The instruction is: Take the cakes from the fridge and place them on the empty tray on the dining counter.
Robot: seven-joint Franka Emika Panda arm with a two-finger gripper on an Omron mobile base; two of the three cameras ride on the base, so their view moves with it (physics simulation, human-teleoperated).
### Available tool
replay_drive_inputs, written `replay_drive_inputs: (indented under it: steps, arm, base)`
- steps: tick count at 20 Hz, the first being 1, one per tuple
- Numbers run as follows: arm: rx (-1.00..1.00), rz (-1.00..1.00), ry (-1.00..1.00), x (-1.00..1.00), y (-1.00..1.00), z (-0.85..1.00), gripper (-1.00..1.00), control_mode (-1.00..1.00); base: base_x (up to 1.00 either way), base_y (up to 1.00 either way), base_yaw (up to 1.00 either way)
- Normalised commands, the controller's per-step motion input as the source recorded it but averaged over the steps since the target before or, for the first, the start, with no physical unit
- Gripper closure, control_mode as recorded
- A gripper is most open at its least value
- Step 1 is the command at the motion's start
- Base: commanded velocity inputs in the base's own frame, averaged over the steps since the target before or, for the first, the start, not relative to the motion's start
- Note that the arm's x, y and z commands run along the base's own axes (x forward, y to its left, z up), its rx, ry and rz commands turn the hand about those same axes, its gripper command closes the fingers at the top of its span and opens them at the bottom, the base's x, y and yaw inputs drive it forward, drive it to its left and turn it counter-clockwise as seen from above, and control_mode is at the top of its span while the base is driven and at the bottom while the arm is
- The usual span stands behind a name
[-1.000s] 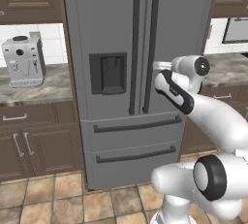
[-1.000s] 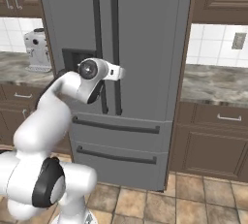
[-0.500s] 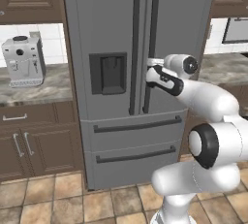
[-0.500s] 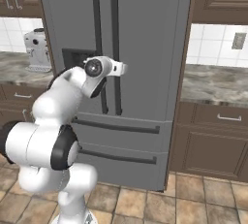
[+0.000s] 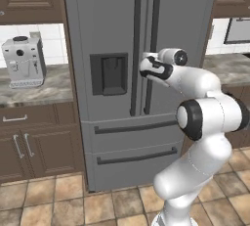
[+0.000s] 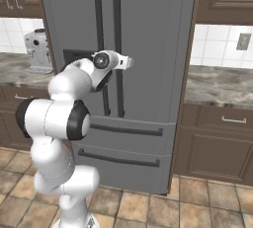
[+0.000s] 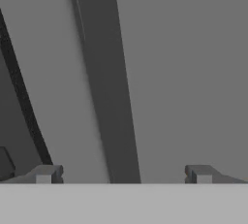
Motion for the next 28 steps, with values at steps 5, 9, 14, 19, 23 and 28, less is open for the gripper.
replay_drive_inputs:
  steps: [5,9,14,19,23,28]
  arm:
    - [0.0,0.0,-0.02,0.58,-0.27,0.0,-1.0,-1.0]
    - [0.0,0.0,-0.01,0.61,-0.23,0.0,-1.0,-1.0]
    - [0.0,0.0,-0.07,0.59,-0.13,0.0,-1.0,-1.0]
    - [0.0,0.0,-0.06,0.64,-0.08,0.0,-1.0,-1.0]
    - [0.0,0.0,0.01,0.65,-0.02,0.0,1.0,-1.0]
    - [0.0,-0.01,0.02,0.2,-0.03,0.09,1.0,-1.0]
  base:
    - [0.0,0.0,0.0]
    - [0.0,0.0,0.0]
    - [0.0,0.0,0.0]
    - [0.0,0.0,0.0]
    - [0.0,0.0,0.0]
    - [0.0,0.0,0.0]
